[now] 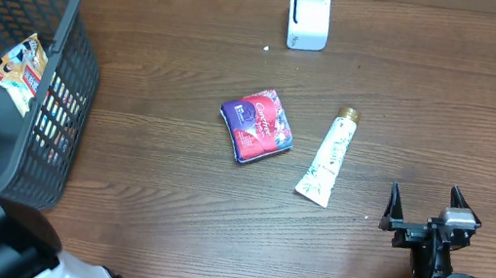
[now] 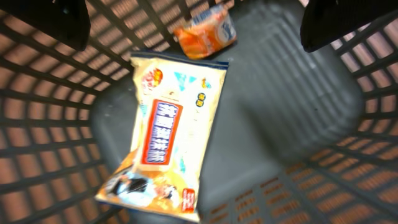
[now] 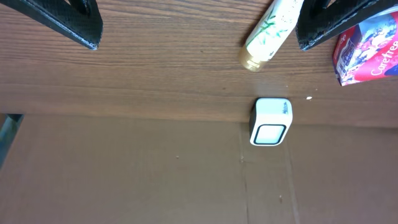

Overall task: Scan the item barcode
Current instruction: 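Grasp the yellow wipes pack in the basket with the left gripper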

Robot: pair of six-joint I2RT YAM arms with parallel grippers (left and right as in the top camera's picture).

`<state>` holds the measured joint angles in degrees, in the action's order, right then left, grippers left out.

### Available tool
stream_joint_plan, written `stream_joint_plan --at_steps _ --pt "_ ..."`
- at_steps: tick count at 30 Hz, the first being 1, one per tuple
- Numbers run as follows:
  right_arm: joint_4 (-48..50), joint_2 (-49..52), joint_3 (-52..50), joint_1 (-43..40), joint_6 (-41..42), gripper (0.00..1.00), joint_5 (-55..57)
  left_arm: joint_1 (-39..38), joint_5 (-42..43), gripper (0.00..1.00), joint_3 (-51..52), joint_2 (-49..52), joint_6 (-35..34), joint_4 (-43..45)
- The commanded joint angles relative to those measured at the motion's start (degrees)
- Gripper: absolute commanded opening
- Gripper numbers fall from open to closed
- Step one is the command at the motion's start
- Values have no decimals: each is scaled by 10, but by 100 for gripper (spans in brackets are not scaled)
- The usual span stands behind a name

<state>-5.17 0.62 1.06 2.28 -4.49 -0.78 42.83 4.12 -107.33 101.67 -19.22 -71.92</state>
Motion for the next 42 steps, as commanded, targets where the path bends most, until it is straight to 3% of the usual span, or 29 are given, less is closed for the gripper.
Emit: stream_joint_plan --at_steps 1,12,21,40,42 --pt "3 -5 -6 -1 -1 100 5 0 5 100 -2 49 15 5" --pt "3 -5 -6 -1 0 100 5 -35 33 100 -2 134 43 49" --pt "3 -5 -6 -1 -1 100 5 -91 -84 100 -1 153 33 81" --pt "3 -5 -6 -1 -1 100 5 -99 -86 100 0 281 34 121" --pt "3 -5 -6 -1 0 100 5 -99 -85 91 0 292 34 122"
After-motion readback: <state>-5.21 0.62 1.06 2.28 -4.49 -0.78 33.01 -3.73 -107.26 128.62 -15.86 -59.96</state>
